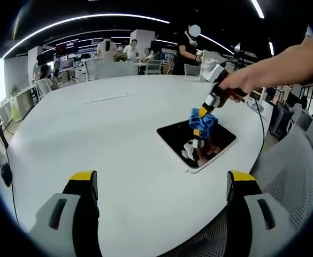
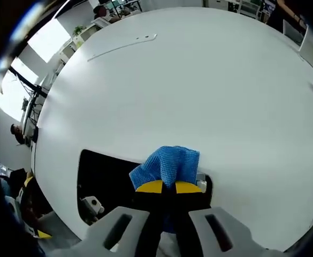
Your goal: Wipe the mirror surface with the cleaning cloth until all visible marks leave the cleaned area.
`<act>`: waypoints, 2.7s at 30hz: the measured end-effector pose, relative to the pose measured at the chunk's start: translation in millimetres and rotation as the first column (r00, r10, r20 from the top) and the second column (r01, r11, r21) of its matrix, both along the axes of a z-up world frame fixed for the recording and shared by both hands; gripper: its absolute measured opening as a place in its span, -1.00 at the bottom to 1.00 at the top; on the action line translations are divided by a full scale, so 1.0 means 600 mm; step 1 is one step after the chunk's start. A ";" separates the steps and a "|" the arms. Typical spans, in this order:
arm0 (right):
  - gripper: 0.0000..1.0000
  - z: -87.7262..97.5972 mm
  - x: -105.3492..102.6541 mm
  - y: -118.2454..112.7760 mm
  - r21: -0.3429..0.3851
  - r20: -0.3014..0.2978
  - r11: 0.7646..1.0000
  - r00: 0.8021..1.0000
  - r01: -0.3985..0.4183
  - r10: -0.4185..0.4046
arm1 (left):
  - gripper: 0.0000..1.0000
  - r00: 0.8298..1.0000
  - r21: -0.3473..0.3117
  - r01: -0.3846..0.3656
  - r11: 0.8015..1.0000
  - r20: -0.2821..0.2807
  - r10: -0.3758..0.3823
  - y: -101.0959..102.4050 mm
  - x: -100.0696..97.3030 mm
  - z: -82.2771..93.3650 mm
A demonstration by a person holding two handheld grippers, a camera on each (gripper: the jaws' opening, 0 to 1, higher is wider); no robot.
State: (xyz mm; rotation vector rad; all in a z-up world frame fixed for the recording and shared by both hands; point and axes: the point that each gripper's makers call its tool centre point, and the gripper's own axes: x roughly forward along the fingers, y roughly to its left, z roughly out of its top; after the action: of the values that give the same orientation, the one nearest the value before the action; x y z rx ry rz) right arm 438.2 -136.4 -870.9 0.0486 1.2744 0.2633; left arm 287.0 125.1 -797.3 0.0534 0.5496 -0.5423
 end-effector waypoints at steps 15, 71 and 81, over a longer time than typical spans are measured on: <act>-1.00 -0.003 0.010 0.094 0.025 0.001 0.998 0.998 -0.064 0.064 | 0.98 1.000 0.004 0.008 1.000 -0.006 -0.008 -0.001 -0.001 -0.005; -1.00 0.007 -0.013 0.211 0.048 0.036 0.985 0.985 -0.168 0.166 | 0.98 1.000 0.021 0.010 1.000 -0.027 -0.009 0.002 -0.004 -0.014; -1.00 0.008 -0.037 0.206 0.045 0.037 0.983 0.984 -0.176 0.174 | 0.98 1.000 0.023 0.011 1.000 -0.024 -0.011 0.002 -0.004 -0.014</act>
State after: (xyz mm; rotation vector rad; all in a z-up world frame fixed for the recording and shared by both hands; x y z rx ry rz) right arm 416.0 -12.9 -866.2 -0.0266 1.2414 0.4446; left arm 284.9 126.3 -805.5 0.0720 0.5797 -0.5478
